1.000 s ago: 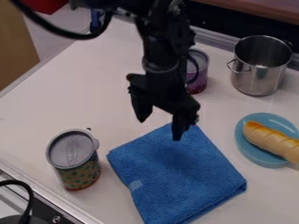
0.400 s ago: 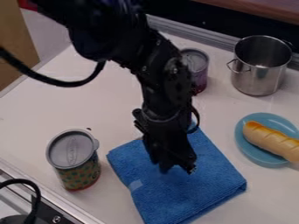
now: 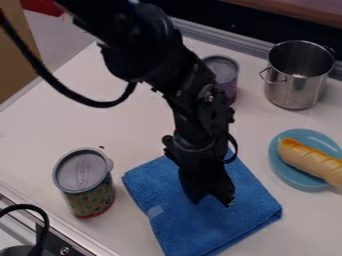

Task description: Moved the blue cloth to the right side of the table

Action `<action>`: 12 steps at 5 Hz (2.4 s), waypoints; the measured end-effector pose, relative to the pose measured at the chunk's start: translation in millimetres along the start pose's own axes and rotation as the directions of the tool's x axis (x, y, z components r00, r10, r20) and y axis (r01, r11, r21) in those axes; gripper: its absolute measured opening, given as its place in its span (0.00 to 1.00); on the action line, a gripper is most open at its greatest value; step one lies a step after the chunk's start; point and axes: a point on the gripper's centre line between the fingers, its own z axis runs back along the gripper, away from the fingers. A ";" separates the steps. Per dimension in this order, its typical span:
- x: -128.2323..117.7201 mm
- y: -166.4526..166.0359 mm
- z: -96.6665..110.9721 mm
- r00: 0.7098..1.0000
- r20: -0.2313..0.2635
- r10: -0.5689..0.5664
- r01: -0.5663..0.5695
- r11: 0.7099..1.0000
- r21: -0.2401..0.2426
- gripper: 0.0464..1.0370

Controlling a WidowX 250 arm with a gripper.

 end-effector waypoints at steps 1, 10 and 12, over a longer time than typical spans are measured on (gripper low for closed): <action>-1.6 -0.4 -9.4 1.000 -0.011 -0.019 0.018 0.999 -0.031 0.01; 29.3 98.3 -15.9 0.958 0.054 0.281 -0.284 0.957 0.057 0.01; 40.2 133.7 -21.2 0.920 0.079 0.384 -0.390 0.914 0.106 0.01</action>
